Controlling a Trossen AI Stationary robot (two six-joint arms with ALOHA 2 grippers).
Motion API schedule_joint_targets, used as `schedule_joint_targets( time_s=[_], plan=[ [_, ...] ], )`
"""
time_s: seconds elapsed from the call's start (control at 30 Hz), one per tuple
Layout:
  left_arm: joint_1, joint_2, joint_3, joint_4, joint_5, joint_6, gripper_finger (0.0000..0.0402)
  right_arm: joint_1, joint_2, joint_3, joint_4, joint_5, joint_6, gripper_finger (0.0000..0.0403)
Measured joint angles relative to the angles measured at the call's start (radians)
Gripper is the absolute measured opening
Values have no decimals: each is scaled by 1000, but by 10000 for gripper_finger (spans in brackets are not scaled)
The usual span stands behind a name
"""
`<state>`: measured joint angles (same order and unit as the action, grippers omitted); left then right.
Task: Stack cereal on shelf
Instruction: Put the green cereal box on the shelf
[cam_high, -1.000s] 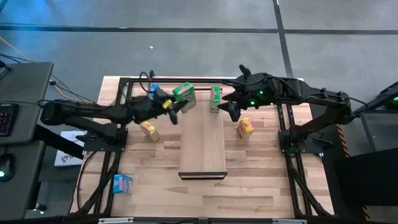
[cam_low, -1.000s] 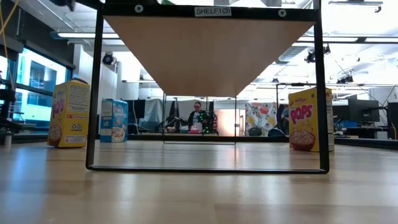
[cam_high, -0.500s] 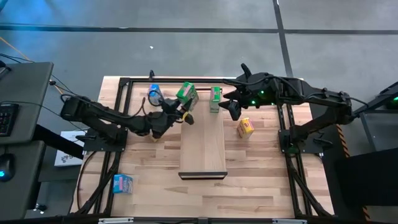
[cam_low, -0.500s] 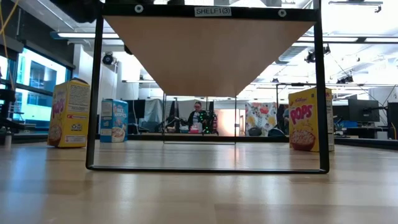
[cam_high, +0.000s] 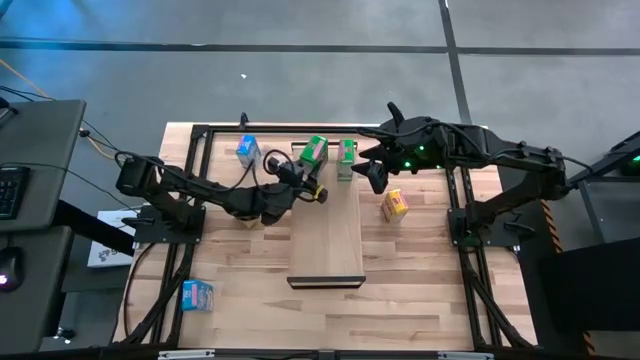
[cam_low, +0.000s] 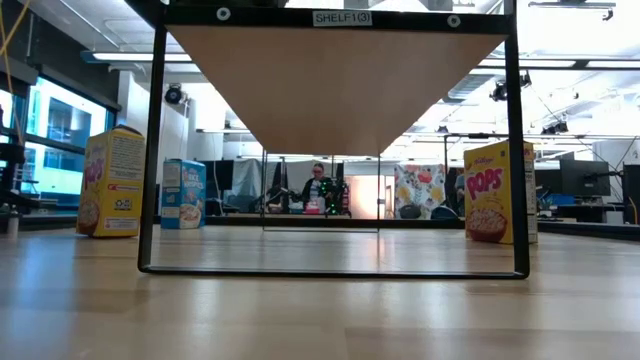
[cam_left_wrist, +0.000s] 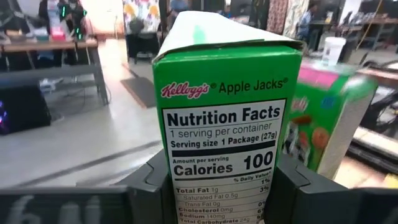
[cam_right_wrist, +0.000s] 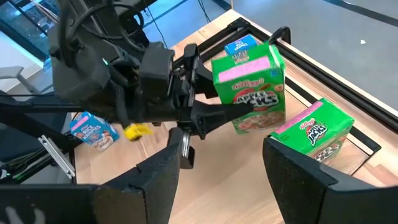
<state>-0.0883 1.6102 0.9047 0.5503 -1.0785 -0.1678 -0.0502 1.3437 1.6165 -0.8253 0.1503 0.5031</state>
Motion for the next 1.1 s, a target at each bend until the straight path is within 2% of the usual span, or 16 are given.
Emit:
schedule_joint_targets(
  time_s=[0.17, 0.27, 0.53, 0.9, 1.1],
  plan=[
    [8, 11, 0, -102, -2, -187, 146, 0, 0, 0, -1, 1, -12, 220],
    [11, 20, -1, -104, -1, -215, 147, 0, 0, 0, -1, 3, -14, 220],
    [10, 29, 0, -108, 55, -216, 154, 0, 0, 0, -1, 3, -14, 220],
    [10, 14, -1, -109, 86, -188, 216, 0, 0, 0, -2, 2, -14, 220],
    [10, -45, -1, -126, 135, -165, 229, 0, 0, 0, -2, -1, -14, 220]
  ],
)
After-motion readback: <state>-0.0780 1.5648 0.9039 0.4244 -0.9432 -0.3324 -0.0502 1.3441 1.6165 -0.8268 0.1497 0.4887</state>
